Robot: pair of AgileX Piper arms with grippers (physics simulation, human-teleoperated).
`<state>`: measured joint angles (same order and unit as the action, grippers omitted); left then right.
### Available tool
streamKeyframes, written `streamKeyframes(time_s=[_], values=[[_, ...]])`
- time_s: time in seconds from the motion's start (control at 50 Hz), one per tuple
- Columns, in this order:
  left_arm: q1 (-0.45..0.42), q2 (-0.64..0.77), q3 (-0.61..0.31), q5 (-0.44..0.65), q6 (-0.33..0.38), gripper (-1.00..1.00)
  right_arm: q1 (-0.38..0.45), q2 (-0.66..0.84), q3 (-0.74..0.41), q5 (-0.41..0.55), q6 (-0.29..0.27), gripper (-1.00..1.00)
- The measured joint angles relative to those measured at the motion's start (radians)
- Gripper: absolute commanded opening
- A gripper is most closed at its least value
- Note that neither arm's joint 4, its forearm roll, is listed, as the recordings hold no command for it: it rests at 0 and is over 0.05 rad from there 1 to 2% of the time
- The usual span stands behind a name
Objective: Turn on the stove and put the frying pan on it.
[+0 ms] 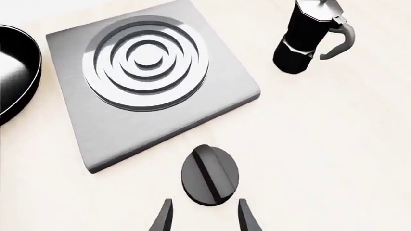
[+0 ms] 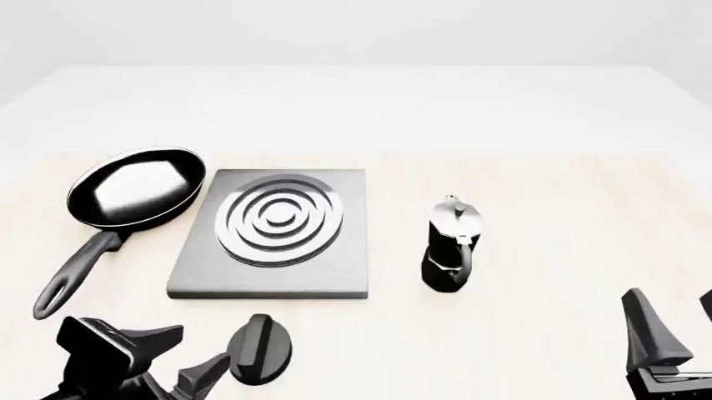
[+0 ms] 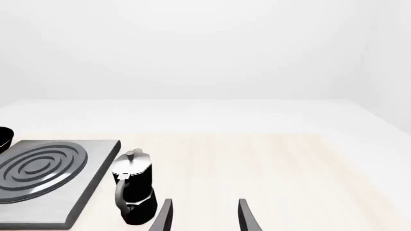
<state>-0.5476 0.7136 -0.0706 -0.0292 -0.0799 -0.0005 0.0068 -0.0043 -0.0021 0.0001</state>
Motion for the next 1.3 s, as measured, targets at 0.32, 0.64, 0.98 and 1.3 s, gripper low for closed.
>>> streamKeyframes(time_s=[0.32, 0.64, 0.98, 1.3], values=[[-0.056, 0.226, 0.042, -0.208, -0.051, 1.00, 0.000, 0.000, 0.000, 0.000, 0.000, 1.00], [-0.090, 0.519, 0.060, -0.470, -0.085, 1.00, 0.000, 0.000, 0.000, 0.000, 0.000, 1.00], [-0.114, 0.706, 0.067, -0.654, -0.121, 1.00, 0.000, 0.000, 0.000, 0.000, 0.000, 1.00], [-0.139, 0.749, 0.051, -0.700, -0.145, 1.00, 0.000, 0.000, 0.000, 0.000, 0.000, 1.00]])
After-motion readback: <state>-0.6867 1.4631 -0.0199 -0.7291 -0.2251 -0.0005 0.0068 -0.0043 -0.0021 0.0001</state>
